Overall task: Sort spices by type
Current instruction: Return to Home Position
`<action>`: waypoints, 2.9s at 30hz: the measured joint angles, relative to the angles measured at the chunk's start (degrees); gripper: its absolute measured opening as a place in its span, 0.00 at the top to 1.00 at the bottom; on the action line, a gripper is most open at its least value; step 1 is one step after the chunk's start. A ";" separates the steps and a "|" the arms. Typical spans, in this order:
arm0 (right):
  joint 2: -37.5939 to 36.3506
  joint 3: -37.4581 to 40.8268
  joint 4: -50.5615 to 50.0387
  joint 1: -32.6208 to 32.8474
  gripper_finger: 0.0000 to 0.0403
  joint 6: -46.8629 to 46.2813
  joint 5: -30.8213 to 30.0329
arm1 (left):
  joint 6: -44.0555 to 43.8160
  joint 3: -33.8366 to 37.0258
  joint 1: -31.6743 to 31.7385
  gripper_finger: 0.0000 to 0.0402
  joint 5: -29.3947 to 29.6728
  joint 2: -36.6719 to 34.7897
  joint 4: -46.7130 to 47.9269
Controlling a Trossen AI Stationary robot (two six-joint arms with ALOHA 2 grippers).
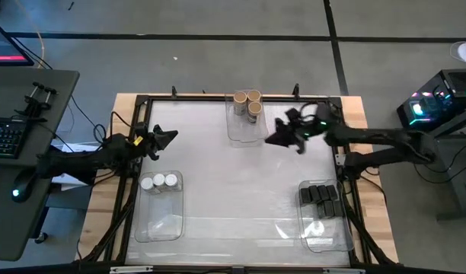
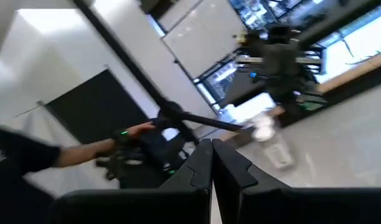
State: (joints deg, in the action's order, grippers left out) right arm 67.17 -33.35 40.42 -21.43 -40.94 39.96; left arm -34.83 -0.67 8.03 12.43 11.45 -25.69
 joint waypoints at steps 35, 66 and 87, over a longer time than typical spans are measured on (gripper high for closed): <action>-40.61 32.78 2.03 10.60 1.00 7.54 -33.62 | -0.52 -0.04 0.00 1.00 -0.02 -11.24 3.84; -64.46 32.77 -38.84 10.57 1.00 8.38 -34.46 | -0.52 -0.04 0.00 1.00 -0.02 -11.24 4.06; -66.42 32.77 -36.05 10.55 1.00 8.38 -33.04 | -0.52 -0.02 -4.33 1.00 0.20 -11.26 8.07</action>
State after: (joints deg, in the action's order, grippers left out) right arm 0.75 -0.58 4.37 -10.87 -32.56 6.92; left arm -35.35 -0.69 3.70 12.62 0.19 -17.62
